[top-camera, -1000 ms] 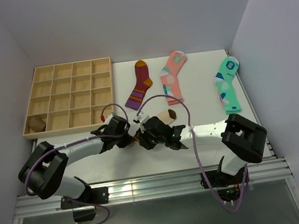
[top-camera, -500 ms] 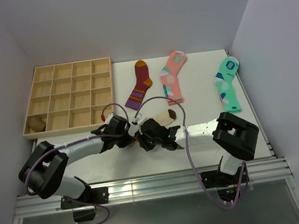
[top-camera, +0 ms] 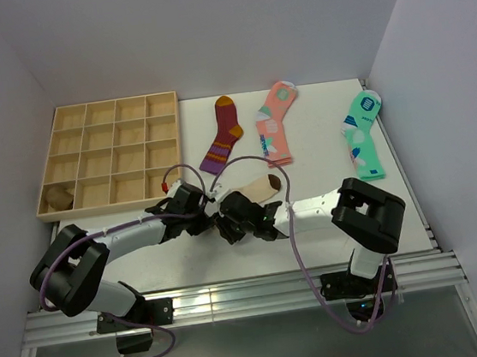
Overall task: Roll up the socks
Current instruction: Roll the sock at the center of the board.
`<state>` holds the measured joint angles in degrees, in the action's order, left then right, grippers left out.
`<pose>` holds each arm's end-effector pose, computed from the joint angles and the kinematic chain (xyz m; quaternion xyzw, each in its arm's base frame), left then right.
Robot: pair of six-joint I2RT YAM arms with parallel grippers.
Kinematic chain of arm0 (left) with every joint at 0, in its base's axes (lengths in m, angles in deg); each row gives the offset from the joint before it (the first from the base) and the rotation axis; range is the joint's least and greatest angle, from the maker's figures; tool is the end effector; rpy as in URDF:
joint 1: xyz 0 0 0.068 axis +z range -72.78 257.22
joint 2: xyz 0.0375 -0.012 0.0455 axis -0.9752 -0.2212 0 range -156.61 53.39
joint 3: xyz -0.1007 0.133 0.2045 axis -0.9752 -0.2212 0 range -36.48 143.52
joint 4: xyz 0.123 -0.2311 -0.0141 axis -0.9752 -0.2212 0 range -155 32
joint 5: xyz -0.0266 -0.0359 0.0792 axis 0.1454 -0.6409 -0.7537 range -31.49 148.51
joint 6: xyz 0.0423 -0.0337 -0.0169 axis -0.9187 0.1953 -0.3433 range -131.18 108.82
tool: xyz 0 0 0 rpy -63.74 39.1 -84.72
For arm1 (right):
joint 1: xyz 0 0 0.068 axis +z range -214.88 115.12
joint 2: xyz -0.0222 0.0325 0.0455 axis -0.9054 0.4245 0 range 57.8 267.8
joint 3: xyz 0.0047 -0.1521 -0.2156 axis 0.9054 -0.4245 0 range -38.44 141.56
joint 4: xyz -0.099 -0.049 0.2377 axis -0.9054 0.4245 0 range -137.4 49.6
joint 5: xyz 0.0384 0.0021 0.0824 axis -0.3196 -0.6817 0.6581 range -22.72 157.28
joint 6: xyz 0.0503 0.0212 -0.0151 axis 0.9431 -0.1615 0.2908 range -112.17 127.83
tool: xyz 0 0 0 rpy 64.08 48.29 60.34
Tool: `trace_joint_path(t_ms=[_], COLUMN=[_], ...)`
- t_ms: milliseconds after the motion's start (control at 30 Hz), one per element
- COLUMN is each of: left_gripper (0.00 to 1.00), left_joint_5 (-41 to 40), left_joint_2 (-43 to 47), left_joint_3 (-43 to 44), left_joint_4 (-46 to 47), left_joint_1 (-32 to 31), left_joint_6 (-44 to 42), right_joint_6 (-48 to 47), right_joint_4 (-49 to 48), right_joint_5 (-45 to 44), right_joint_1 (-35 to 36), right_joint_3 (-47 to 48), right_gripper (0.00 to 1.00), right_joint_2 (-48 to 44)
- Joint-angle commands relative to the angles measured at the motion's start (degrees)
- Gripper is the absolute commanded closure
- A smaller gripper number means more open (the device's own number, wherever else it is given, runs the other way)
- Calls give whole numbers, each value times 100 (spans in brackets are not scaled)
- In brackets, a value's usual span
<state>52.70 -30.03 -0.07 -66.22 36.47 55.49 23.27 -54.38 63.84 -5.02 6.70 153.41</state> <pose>0.2049 -0.1712 0.1346 -0.2285 0.9254 -0.2119 0.2156 0.1677 0.2842 0.1377 -0.3361 0.8547 0.2193 0.3294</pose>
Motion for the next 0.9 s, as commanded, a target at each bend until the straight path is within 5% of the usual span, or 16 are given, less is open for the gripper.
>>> trace_joint_path(t_ms=[0,433,533,633,867], left_gripper=[92,89,85,79,54], left_joint_5=[-9,9,-70,-236,-702], left_joint_2=[-140,-87,-17,220,1098], left_joint_3=[69,113,104,34,-274], left_joint_4=[-425,-460,-513,-600,-777], left_joint_1=[-29,-20,-12,15,50], left_joint_6=[-164,-111,-58,38,425], right_joint_6=[-68,-7,151,327,793], right_joint_4=[276,654,654,767,437], right_joint_5=[72,-139,-253,-184,1210], right_joint_1=[184,501,510,449,-140], right_joint_3=[170,477,460,407,110], right_gripper=[55,57,82,94,100], right_joint_2=[238,704,757,696,423])
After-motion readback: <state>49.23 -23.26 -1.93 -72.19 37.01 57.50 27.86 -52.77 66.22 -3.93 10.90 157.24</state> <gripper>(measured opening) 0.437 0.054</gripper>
